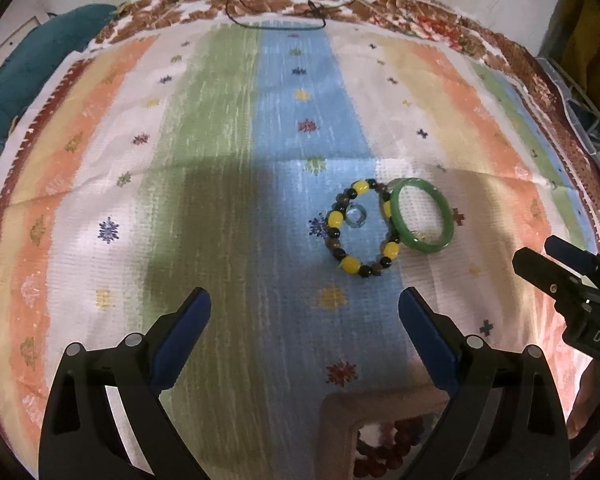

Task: Organize jewelry
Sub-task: 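Move both open tools to the black-yellow bracelet and green bangle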

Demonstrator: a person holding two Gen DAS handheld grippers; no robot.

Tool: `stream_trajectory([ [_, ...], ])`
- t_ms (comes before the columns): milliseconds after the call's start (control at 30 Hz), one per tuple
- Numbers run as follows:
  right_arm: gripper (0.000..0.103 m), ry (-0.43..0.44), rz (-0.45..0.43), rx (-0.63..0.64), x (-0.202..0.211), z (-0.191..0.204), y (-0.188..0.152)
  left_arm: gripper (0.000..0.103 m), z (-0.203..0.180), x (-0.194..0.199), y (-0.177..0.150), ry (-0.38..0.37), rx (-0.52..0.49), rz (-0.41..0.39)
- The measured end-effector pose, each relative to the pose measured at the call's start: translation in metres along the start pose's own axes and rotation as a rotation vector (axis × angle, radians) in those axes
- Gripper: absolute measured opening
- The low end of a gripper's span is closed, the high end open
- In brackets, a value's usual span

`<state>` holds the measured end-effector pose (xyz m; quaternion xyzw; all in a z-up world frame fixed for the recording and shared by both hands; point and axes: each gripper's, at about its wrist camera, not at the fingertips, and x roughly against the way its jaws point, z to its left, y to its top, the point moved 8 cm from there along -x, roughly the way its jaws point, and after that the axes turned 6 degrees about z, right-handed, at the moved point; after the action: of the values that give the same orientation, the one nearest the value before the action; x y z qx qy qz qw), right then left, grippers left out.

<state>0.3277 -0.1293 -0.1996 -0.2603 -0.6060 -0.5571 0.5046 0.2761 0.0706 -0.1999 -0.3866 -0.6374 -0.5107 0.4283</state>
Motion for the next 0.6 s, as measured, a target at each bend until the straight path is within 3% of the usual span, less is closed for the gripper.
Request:
stream_trajectory([
  [600, 0.082, 0.015, 0.044, -0.059, -0.038, -0.009, 0.022, 0.093, 0.006, -0.034, 0.021, -0.007, -0.019, 0.009],
])
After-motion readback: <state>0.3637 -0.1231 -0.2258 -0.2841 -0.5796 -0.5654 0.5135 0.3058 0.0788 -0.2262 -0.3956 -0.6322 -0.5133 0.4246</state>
